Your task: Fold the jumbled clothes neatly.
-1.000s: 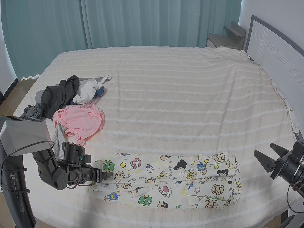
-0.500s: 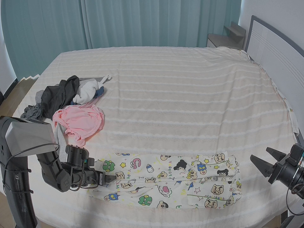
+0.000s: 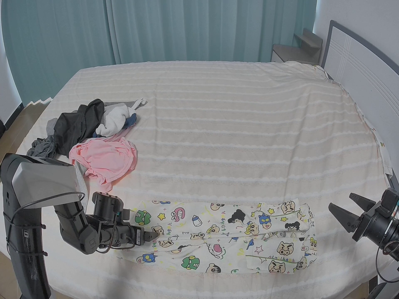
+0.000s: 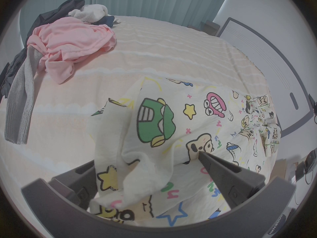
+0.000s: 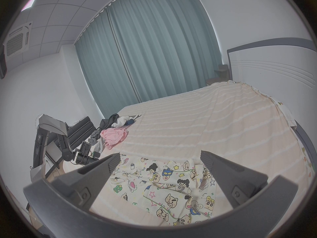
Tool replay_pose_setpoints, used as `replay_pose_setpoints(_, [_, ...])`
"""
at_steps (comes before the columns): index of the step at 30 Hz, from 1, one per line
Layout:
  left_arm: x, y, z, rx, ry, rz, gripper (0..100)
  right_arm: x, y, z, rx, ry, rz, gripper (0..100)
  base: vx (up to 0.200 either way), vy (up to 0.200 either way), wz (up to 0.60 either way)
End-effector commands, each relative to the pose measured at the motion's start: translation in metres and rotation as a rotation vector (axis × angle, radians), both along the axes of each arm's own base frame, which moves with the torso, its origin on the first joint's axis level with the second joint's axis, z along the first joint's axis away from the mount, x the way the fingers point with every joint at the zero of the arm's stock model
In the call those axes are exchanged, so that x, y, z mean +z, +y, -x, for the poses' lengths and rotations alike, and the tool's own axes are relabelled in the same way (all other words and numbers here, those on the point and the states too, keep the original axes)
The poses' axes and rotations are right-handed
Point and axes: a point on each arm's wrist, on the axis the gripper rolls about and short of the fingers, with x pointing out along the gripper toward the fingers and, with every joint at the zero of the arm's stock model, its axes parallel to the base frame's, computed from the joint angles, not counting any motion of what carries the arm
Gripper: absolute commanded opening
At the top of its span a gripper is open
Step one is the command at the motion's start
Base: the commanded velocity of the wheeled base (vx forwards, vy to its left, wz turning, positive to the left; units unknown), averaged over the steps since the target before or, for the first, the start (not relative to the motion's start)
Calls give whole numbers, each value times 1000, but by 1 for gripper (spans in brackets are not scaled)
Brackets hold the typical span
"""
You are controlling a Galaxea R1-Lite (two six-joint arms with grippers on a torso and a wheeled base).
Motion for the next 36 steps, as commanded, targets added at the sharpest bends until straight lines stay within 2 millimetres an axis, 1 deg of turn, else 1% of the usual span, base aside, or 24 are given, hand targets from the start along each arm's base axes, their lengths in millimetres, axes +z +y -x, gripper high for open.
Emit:
replay_pose_setpoints(1, [-6, -1, 0, -2, 17, -4, 100, -4, -1, 2, 2, 17, 4, 100, 0, 0, 0])
replay_pose_setpoints(2, [-7, -1, 0, -2, 19, -5, 0, -4, -1, 2, 0, 17, 4, 100, 0, 0, 0])
replay_pose_setpoints(13, [-6, -1, 1, 3, 21, 0, 0, -5, -1, 2, 1, 31, -15, 100, 0, 0, 0])
replay_pose_setpoints(20, [1, 2, -1, 18, 0, 9, 0, -5, -1, 3, 1, 28, -16, 100, 0, 0, 0])
replay_pose_setpoints(24, [11, 10, -4, 44, -31, 15, 0, -4, -1, 3, 3, 24, -15, 100, 0, 0, 0])
replay_pose_setpoints(28, [14, 16, -6, 67, -41, 15, 0, -3, -1, 3, 3, 18, -16, 100, 0, 0, 0])
replay_pose_setpoints(29, [15, 23, -7, 89, -44, 15, 0, -3, -1, 4, 3, 14, -15, 100, 0, 0, 0])
replay_pose_setpoints(30, [15, 23, -7, 89, -44, 15, 0, -3, -1, 4, 3, 14, -15, 100, 0, 0, 0])
replay_pose_setpoints(32, [19, 33, -7, 118, -49, 18, 0, -3, -1, 4, 4, 10, -13, 100, 0, 0, 0])
replay_pose_setpoints(36, [24, 42, -4, 142, -53, 20, 0, -2, -1, 5, 4, 8, -14, 100, 0, 0, 0])
